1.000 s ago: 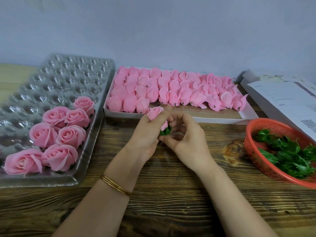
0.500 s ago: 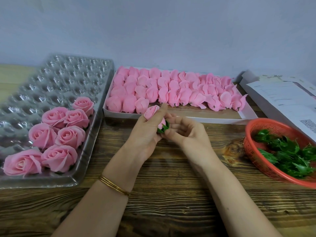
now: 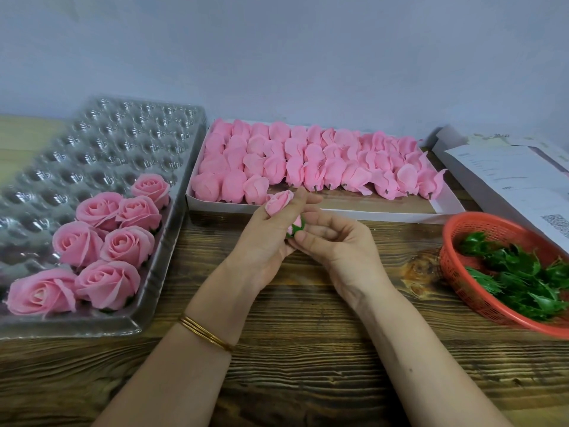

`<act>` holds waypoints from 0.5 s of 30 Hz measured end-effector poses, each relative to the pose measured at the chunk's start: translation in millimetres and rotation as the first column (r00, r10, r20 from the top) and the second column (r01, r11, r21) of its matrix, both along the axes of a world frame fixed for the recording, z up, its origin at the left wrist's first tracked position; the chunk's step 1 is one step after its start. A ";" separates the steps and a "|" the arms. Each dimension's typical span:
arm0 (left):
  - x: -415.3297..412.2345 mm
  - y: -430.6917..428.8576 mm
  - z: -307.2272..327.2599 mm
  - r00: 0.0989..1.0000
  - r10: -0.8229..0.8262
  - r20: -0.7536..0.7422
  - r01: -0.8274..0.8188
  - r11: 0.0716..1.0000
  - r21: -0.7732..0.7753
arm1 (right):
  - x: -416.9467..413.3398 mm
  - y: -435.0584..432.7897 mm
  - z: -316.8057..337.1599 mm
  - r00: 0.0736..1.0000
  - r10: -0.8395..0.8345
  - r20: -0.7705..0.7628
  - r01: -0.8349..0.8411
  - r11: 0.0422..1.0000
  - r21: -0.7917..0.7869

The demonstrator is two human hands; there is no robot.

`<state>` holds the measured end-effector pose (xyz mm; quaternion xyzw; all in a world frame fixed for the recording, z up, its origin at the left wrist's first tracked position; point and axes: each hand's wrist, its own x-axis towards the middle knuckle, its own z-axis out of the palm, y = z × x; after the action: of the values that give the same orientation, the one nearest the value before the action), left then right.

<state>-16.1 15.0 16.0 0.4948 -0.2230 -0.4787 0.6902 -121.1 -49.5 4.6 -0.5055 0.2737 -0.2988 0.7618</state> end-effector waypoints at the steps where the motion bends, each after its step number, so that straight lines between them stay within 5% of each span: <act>1: 0.0 -0.1 0.1 1.000 0.001 -0.006 -0.001 1.000 0.001 | 0.2 0.1 0.8 1.000 0.001 0.013 -0.002 0.999 0.037; 6: 1.1 -0.2 -0.5 1.000 -0.006 -0.013 0.007 1.000 0.023 | -1.2 1.5 6.5 0.998 0.046 0.033 -0.051 0.985 0.166; 15: 4.1 0.8 0.9 0.999 -0.048 -0.024 0.050 0.997 0.063 | -3.2 3.4 9.2 0.996 0.091 -0.005 -0.089 0.985 0.145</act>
<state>-11.9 15.9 16.9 0.5054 -0.2119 -0.5079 0.6646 -124.3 -46.1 13.7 -0.4628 0.2761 -0.2405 0.8073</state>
